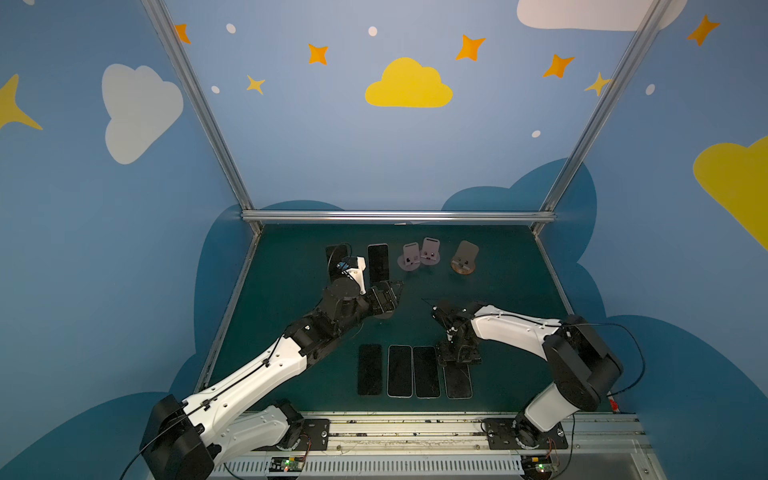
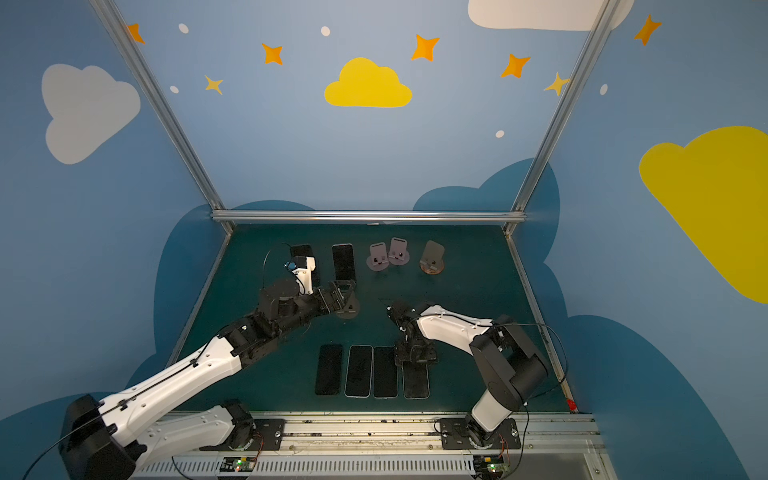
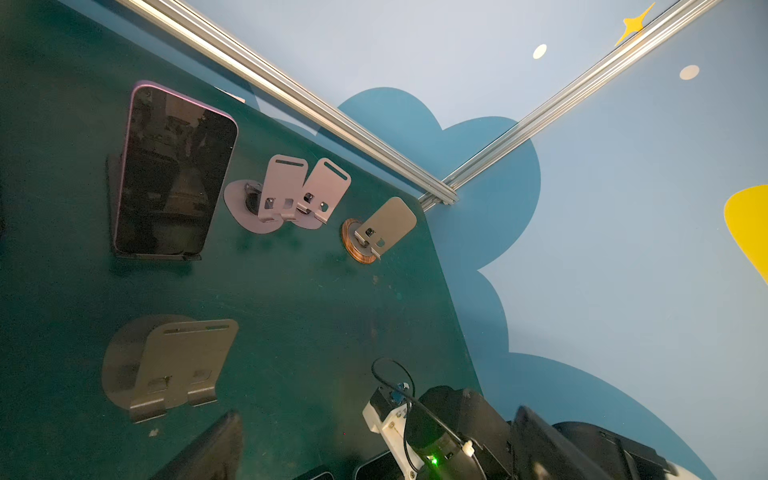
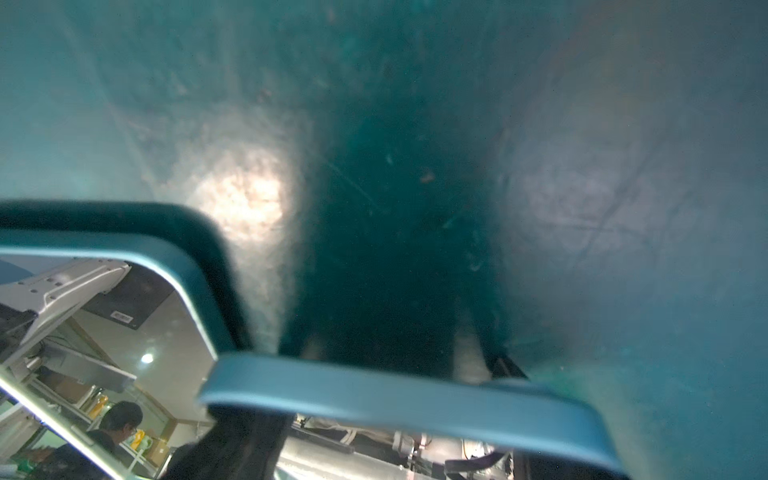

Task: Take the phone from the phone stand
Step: 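Lower the phone flat next to the flat phones and open the right gripper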

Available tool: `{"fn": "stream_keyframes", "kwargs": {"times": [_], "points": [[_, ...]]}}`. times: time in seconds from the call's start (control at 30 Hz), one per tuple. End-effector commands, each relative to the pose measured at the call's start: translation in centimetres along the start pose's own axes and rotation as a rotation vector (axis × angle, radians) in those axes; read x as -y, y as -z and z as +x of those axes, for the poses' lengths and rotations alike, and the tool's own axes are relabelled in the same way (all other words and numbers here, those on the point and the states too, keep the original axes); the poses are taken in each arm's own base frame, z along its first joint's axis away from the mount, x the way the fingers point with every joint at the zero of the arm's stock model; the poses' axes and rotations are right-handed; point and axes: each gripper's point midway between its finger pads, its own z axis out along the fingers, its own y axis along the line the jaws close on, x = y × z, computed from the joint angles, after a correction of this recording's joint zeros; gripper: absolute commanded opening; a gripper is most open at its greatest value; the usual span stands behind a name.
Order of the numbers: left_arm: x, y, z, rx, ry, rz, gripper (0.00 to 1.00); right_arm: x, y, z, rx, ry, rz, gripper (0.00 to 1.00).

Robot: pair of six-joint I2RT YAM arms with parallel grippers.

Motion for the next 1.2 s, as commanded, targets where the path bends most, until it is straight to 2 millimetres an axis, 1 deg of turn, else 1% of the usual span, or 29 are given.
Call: {"fn": "stream_keyframes", "kwargs": {"times": [0.0,0.37,0.7,0.97,1.17], "points": [[0.7,0.3,-0.7,0.018,-0.014,0.011,1.0,1.1,-1.4,-1.1,0.052,-0.014,0.062,0.78],[0.6,0.3,-0.7,0.019,-0.015,0.006,1.0,0.3,-0.2,-1.1,0.062,-0.035,-0.001,0.78],[0.6,0.2,-0.6,0.017,-0.014,0.006,1.0,-0.4,0.4,-2.0,0.073,-0.053,-0.037,0.77],[0.7,0.3,-0.6,0.019,-0.017,0.01,1.0,-0.5,1.0,-2.0,0.074,-0.053,-0.043,0.79],[0.7,0.3,-0.6,0.018,-0.016,0.009,1.0,-0.9,2.2,-2.2,0.099,-0.061,-0.08,0.78]]}}
